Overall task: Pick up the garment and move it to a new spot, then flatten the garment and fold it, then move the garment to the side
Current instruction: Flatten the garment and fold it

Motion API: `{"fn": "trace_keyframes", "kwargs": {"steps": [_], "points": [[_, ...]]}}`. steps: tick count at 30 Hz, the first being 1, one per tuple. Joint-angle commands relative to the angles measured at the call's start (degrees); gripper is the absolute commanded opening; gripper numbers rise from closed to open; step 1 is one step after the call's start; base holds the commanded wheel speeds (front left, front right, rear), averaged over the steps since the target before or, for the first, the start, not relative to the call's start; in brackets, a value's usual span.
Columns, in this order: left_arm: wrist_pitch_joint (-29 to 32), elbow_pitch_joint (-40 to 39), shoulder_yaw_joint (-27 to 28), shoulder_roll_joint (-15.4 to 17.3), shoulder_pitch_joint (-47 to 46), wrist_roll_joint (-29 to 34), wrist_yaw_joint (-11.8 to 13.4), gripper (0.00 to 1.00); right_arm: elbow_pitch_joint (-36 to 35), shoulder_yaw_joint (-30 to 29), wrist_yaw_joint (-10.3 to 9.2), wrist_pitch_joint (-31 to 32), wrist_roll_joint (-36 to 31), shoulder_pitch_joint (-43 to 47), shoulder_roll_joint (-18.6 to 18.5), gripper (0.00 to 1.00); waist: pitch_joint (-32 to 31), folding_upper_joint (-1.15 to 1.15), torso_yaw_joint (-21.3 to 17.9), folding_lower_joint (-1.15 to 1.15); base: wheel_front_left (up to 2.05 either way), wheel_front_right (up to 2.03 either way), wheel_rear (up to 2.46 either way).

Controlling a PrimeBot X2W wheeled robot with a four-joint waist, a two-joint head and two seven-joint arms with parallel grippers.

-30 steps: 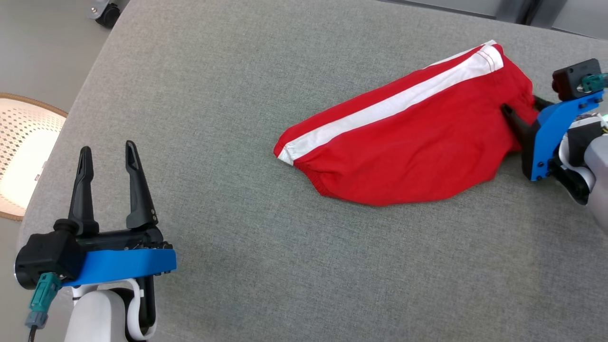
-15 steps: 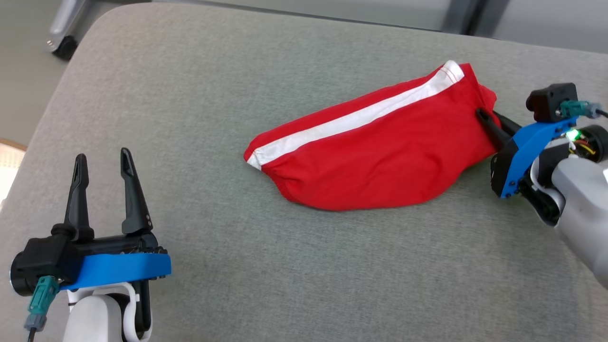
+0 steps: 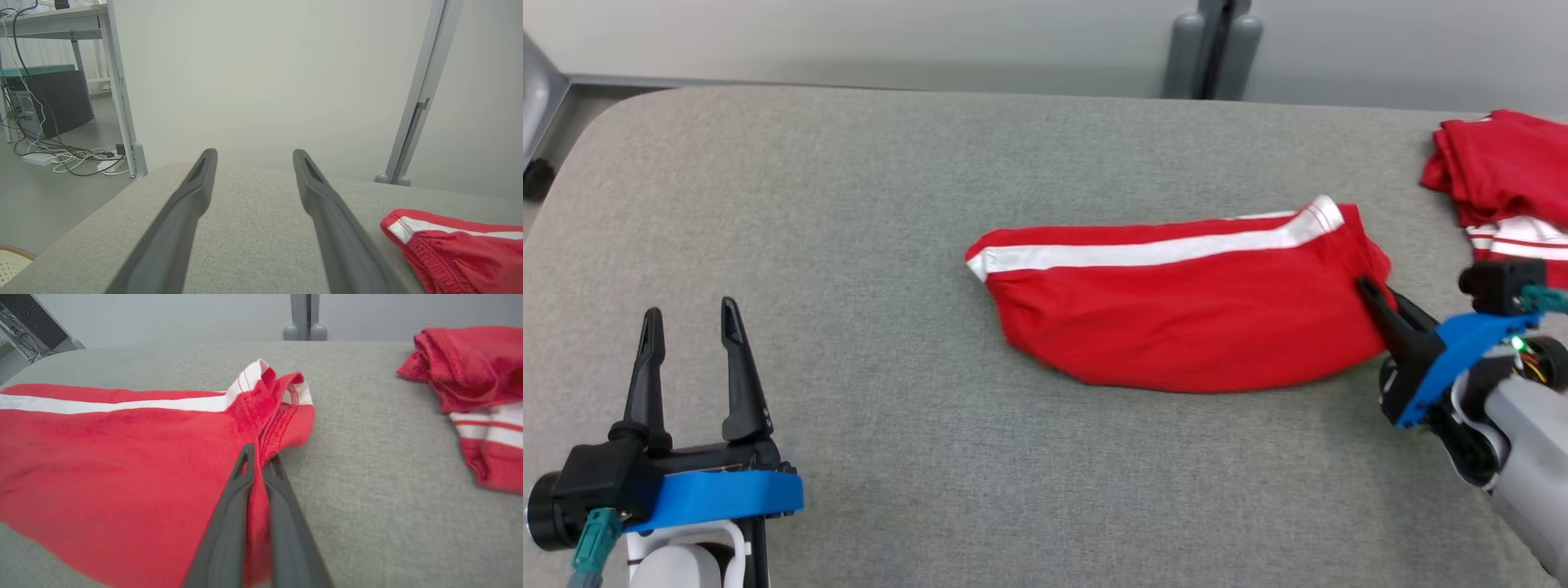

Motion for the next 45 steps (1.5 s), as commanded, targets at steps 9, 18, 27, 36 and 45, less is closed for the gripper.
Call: {"fn": "trace_keyframes", "kwargs": {"steps": [9, 18, 27, 36, 45], "points": [[-0.25, 0.31, 0.31, -0.06, 1.42, 1.10, -0.79, 1.00, -1.75, -13.83, 0.00, -0.25, -5.91, 11.09, -3.37, 0.00, -2.12, 0.00, -2.46, 0.00, 0.00, 0.00, 0.00], [-0.25, 0.65, -0.35, -0.07, 1.03, 1.21, -1.10, 1.00, -2.30, -19.11, 0.00, -0.26, -9.40, 12.76, -0.76, 0.00, -2.35, 0.00, -2.00, 0.00, 0.00, 0.00, 0.00], [-0.25, 1.13, -0.64, -0.07, 1.00, 1.01, -1.25, 1.00, -9.37, -21.21, 0.00, -0.26, -14.34, 9.19, 2.83, 0.00, -3.00, 0.00, -1.24, 0.00, 0.00, 0.00, 0.00], [-0.25, 1.40, -1.42, -0.07, 1.54, 0.44, -0.81, 1.00, -12.94, -17.93, 0.00, 1.25, -18.12, 4.64, 8.99, 0.00, -4.24, 0.00, 0.91, 0.00, 0.00, 0.00, 0.00], [-0.25, 0.99, -2.40, -0.07, 2.39, -0.45, 0.05, 1.00, -12.93, -12.66, 0.00, 2.78, -20.05, 6.26, 13.25, 0.00, -4.32, 0.00, 3.32, 0.00, 0.00, 0.00, 0.00]]}}
